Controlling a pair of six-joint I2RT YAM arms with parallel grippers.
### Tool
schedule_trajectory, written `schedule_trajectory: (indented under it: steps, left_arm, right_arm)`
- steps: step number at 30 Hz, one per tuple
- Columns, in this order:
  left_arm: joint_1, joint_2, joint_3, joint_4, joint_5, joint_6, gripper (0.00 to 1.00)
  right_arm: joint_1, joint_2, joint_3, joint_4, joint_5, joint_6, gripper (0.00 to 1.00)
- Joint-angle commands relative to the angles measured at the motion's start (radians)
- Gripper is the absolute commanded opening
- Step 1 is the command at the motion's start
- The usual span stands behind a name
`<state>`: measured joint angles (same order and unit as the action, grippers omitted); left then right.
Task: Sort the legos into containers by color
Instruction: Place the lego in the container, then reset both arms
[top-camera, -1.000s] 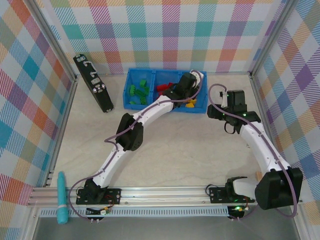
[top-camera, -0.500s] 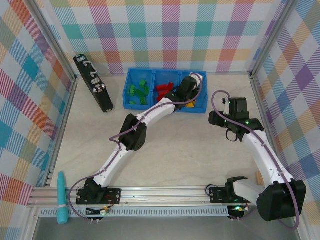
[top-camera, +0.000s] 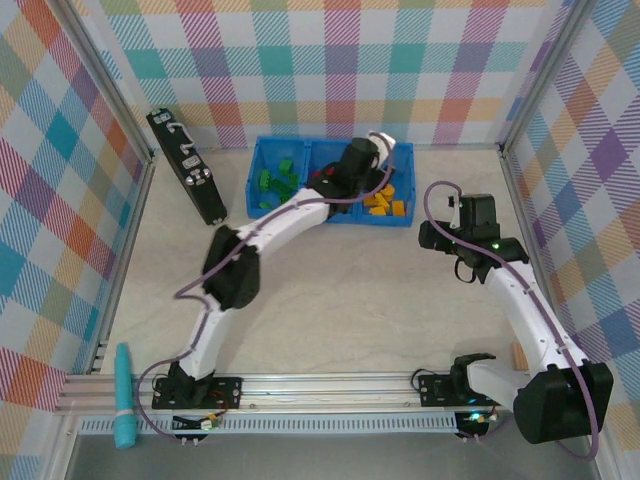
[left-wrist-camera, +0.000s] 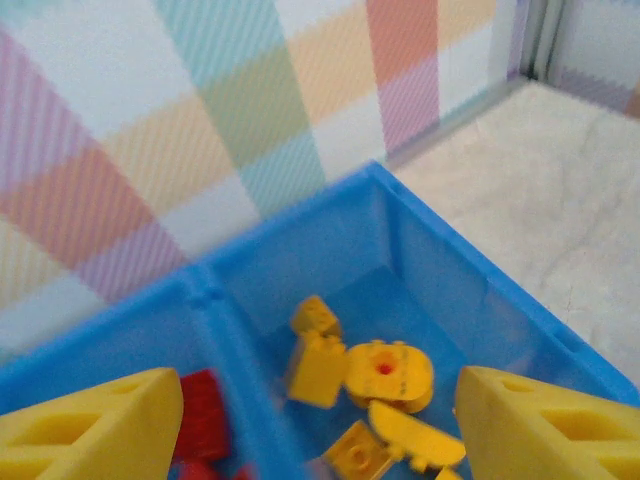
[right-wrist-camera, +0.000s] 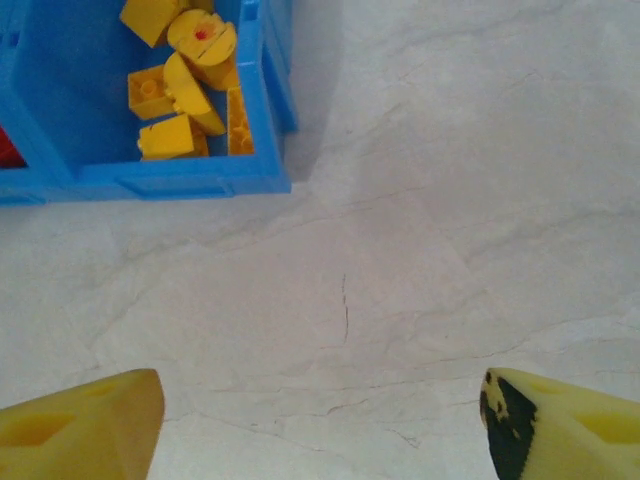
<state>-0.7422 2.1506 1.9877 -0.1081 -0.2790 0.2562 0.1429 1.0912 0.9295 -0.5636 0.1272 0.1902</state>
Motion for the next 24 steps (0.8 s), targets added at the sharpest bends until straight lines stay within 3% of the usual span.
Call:
schedule_trajectory:
  steps: [1,4,5,9,12,16,18,21,23,24]
  left_arm:
    - [0.044,-0.295,-0.245,0.161,-0.082,0.040,0.78]
    - [0.108,-0.524,-0.554,0.200,-0.074,0.032,0.92]
    - [0.140,-0.597,-0.652,0.198,-0.096,-0.001,0.95]
    - [0.339,-0.886,-1.012,0.207,-0.143,-0.217,0.99]
    - [0.462,-1.025,-1.312,0.390,-0.185,-0.205,1.00]
    - [0.527,-1.034,-1.528,0.580,-0.206,-0.193,1.00]
    - [0.528,-0.984,-1.571,0.664,-0.203,-0.159,1.00]
    - [0.533,-0.871,-1.618,0.820,-0.205,-0.146,1.00]
    - [0.538,-0.819,-1.611,0.817,-0.185,-0.175,1.00]
    - [0.538,-0.780,-1.632,0.898,-0.175,-0.174,1.00]
  right_arm:
    - [-0.010,-0.018,0.014,0.050,0.028,-0.028,0.87]
    - [-0.012,-0.030,0.029,0.050,-0.035,-0.037,0.92]
    - [-0.011,-0.039,0.039,0.047,-0.075,-0.041,0.99]
    - [-0.012,-0.078,0.047,0.051,-0.078,-0.035,0.99]
    - [-0.012,-0.081,0.017,0.088,-0.031,-0.017,0.99]
    - [-0.011,-0.022,0.010,0.112,-0.041,-0.010,0.99]
    - [-0.012,0.012,0.026,0.106,-0.052,-0.001,0.99]
    - [-0.012,0.000,-0.040,0.220,-0.182,-0.070,0.99]
    - [-0.012,-0.029,-0.090,0.291,-0.212,-0.079,0.99]
    - [-0.011,-0.046,-0.113,0.314,-0.222,-0.090,0.99]
